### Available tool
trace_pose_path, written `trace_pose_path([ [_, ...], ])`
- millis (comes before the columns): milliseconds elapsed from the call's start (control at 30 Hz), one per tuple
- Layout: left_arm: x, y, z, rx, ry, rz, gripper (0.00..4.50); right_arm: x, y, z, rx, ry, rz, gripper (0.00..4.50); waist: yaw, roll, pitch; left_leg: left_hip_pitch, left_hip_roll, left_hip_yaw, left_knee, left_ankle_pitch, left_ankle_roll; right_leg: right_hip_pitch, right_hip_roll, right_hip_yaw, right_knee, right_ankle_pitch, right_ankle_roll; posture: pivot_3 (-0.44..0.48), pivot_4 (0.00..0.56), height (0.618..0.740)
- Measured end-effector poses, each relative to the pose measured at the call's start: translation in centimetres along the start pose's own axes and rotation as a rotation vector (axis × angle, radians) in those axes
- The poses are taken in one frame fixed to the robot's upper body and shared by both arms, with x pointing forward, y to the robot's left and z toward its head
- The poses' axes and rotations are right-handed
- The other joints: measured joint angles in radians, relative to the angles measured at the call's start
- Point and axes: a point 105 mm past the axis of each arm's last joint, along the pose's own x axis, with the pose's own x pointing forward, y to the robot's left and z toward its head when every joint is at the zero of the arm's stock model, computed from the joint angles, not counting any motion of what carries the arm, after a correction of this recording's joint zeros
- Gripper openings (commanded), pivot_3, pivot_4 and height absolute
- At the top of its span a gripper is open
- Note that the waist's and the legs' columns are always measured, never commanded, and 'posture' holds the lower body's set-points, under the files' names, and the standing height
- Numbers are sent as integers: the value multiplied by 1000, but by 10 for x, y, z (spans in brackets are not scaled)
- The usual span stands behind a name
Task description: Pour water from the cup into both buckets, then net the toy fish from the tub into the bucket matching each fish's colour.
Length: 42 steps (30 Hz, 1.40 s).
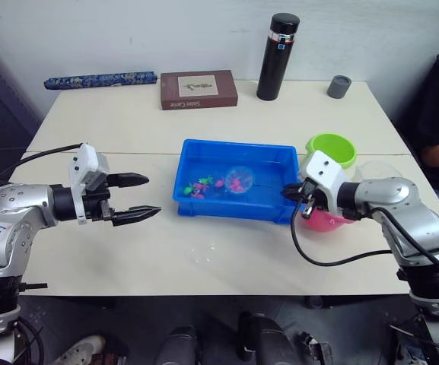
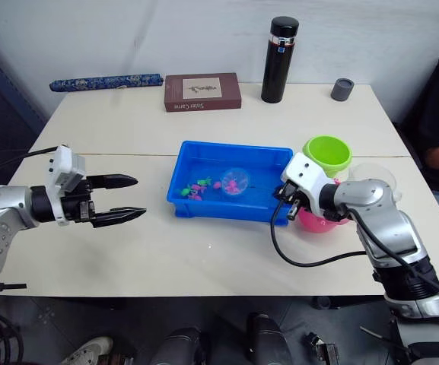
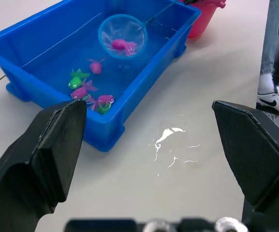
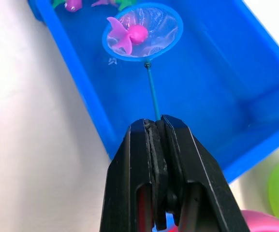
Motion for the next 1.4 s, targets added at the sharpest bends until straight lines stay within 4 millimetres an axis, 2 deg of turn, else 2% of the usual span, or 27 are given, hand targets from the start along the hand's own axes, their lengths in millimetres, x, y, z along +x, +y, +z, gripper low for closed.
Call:
trace_pose_path([
  [233,15,8,0,14,-13,-22,4483,-30,-14,9,43,-51,-71,0,1,0,0,0,0,0,0,0,0,0,0,0,0,0,0,0,150,740],
  [467,29,20,6,45,-43,-51,4483,-80,-22,-1,126,-36,-189,0,9,0,0,-1,0,0,0,0,0,0,0,0,0,0,0,0,150,740],
  [667,42,27,9,59,-60,-93,4483,-119,-26,-18,171,27,-328,0,22,1,0,0,0,1,0,0,0,0,1,0,0,0,0,0,150,740],
  [867,53,36,18,81,-80,-126,4483,-155,-21,-33,193,94,-461,0,28,1,0,0,-1,1,1,0,0,1,1,0,1,0,1,0,150,740],
  [1000,60,40,17,80,-84,-144,4483,-168,-12,-42,203,134,-507,0,27,1,0,0,-1,1,1,0,1,1,2,0,0,1,1,0,150,740],
  [1133,68,42,22,95,-91,-175,4483,-170,4,-55,219,192,-512,0,28,1,0,0,-1,2,1,0,1,1,2,1,1,1,2,0,150,740],
  [1300,76,42,21,100,-91,-204,4483,-174,4,-60,160,248,-573,0,25,1,0,1,-2,3,1,1,1,1,2,2,1,1,2,0,150,740],
  [1400,77,43,18,93,-86,-207,4483,-168,6,-64,96,294,-582,0,25,1,0,1,-2,3,1,1,1,1,2,2,1,1,2,0,150,740],
])
